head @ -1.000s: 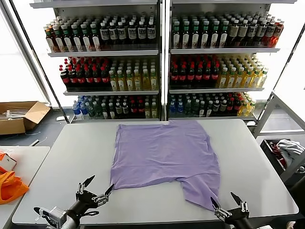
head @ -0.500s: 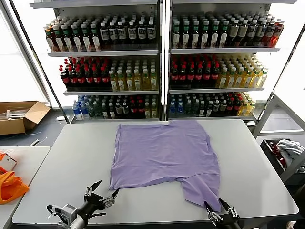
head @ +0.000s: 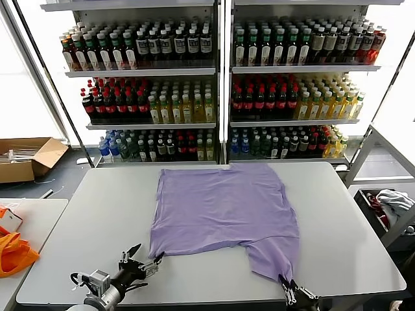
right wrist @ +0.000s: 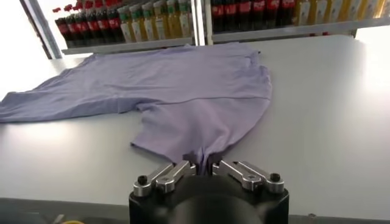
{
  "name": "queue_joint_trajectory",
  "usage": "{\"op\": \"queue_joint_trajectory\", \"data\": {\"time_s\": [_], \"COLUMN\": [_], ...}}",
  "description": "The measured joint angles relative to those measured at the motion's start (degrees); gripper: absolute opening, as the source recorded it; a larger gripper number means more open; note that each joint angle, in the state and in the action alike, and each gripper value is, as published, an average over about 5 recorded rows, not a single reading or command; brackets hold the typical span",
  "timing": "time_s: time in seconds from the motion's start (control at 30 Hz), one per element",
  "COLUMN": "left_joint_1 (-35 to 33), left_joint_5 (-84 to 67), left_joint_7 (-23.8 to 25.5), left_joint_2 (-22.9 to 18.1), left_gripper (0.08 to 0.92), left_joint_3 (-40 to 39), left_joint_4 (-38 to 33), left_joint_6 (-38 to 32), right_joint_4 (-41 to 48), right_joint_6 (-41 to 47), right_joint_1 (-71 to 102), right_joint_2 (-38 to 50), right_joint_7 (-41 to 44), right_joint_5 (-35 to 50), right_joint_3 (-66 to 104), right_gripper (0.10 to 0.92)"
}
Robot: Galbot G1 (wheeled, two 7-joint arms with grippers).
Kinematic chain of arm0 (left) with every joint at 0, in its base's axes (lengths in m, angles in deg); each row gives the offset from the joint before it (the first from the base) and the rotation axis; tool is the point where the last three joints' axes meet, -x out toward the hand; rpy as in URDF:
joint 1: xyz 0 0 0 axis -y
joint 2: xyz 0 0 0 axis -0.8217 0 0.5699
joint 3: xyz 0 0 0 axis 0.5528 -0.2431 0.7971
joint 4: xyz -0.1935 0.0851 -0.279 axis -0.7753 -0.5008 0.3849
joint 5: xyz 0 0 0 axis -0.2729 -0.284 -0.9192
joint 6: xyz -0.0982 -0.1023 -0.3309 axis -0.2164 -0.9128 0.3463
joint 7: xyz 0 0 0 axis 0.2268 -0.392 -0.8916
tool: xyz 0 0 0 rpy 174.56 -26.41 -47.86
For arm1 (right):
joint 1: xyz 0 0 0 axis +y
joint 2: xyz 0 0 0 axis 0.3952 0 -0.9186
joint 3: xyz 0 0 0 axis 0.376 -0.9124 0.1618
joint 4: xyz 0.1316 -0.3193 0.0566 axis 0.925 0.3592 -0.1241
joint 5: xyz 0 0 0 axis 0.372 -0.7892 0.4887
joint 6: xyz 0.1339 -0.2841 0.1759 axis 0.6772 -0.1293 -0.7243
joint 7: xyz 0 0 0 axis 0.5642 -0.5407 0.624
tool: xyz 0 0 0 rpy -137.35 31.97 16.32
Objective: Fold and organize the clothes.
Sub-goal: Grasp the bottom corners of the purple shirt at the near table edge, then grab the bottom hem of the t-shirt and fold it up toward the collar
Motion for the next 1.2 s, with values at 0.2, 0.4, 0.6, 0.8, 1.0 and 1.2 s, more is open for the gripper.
{"op": "queue_joint_trajectory", "data": {"time_s": [0.2, 0.4, 0.6, 0.8, 1.0, 1.2], "left_joint_1": [0.1, 0.1, -0.6, -1.4, -2.9, -5.0], "left_joint_5": [-0.8, -0.9, -0.7, -0.5, 0.4, 1.3], "left_joint_7": [-0.2, -0.3, -0.4, -0.7, -0.8, -0.9], "left_joint_2": [-0.4, -1.1, -1.5, -2.2, -2.9, -3.7], "left_gripper": [0.568, 0.395, 0.226, 0.142, 0.120, 0.114], "left_joint_3": [-0.7, -1.4, -1.9, -1.7, -0.7, 0.9], "left_joint_4": [0.6, 0.8, 0.4, -0.1, -1.9, -5.2], "left_joint_6": [-0.1, -0.2, -0.5, -0.6, -0.4, 0.0], "right_joint_4": [0.3, 0.7, 1.0, 0.0, -2.3, -4.8], "right_joint_6": [-0.3, -1.1, -3.7, -8.3, -12.2, -15.6], "right_joint_1": [0.0, -0.3, -0.1, 0.6, 2.8, 6.8], "right_joint_2": [-0.1, -0.4, -0.1, 0.2, 0.6, 1.0], "right_joint_7": [0.1, 0.5, 1.9, 4.0, 5.7, 7.2], "right_joint_5": [-0.1, 0.1, 0.5, 2.0, 3.6, 4.1], "right_joint_3": [0.0, 0.0, 0.0, 0.3, 1.5, 3.0], "right_gripper": [0.107, 0.107, 0.107, 0.107, 0.107, 0.107]}}
